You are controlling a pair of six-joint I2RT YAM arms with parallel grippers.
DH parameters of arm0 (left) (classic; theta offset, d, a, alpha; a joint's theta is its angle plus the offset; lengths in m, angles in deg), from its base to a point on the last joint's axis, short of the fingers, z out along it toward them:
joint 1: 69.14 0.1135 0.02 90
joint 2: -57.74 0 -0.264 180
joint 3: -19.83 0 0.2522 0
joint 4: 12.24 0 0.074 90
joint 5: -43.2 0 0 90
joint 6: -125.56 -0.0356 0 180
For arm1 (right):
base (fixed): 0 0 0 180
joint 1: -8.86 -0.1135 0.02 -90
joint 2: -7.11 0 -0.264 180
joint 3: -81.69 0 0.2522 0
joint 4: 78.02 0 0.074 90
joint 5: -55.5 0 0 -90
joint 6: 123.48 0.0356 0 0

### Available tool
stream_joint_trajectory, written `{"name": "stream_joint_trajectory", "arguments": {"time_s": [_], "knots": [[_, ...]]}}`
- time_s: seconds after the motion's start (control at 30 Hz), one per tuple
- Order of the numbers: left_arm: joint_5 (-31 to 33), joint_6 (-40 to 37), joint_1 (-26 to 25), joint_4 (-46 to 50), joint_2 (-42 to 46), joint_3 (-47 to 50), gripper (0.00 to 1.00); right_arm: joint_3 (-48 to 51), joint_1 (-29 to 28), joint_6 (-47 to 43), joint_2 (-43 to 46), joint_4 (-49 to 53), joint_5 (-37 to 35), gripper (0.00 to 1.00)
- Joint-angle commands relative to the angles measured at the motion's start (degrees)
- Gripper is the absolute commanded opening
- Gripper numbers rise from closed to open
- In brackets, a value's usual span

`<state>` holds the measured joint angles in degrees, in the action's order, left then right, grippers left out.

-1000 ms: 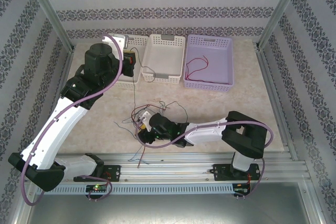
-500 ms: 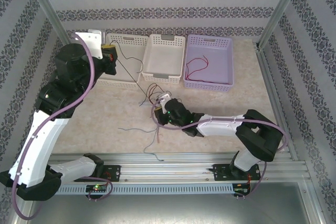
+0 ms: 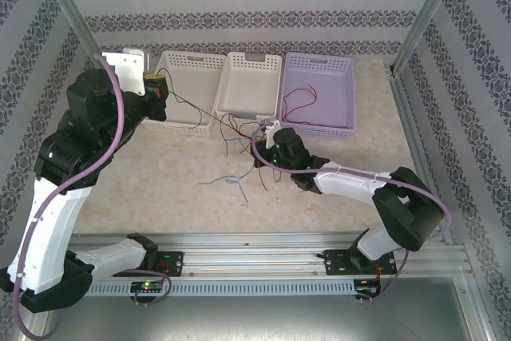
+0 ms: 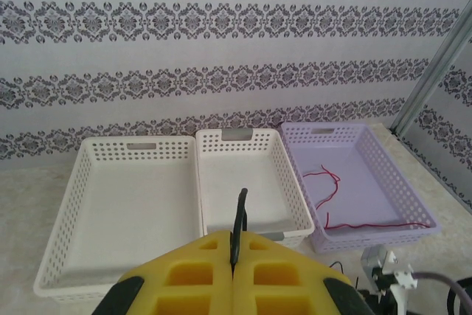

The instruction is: Untangle the cables

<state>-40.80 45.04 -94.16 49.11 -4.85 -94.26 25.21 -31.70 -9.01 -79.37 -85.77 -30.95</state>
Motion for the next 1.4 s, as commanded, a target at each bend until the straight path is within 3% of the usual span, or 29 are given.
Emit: {"name": "stream_joint_trajectory", "arguments": {"time_s": [0.0,0.13,0.27,0.4,0.6,0.77,0.87,1.03,1.37], "knots": [[5.3,2.1,1.2,-10.9,5.8,-4.9,0.00,5.8,4.7,2.2,-1.6,15.1,-1.0,0.04],[1.5,6.2,1.2,-11.4,7.4,0.9,0.00,6.9,5.4,1.0,1.4,14.1,0.6,0.29],[-1.8,9.6,1.1,-12.9,9.2,8.4,0.00,7.8,5.4,0.0,4.9,13.6,1.9,0.41],[-4.5,11.9,1.2,-16.1,11.3,15.0,0.00,8.6,5.4,-0.1,7.5,13.8,2.4,0.42],[-5.2,10.9,1.2,-16.4,12.6,15.3,0.00,10.8,5.3,-0.5,10.6,11.6,4.1,0.38],[-7.5,11.1,1.2,-16.2,12.4,15.4,0.00,11.5,3.0,1.9,12.2,4.6,14.6,0.45],[-8.6,12.2,1.2,-18.0,12.4,16.7,0.00,10.4,-1.6,3.6,10.3,-1.7,21.5,0.52],[-10.6,13.9,1.2,-21.9,11.9,17.3,0.00,2.0,-11.4,-6.1,3.9,8.9,14.5,0.55],[-12.4,15.8,1.2,-23.3,10.8,14.7,0.00,-1.1,-13.2,-7.0,-9.4,4.3,10.0,0.56]]}}
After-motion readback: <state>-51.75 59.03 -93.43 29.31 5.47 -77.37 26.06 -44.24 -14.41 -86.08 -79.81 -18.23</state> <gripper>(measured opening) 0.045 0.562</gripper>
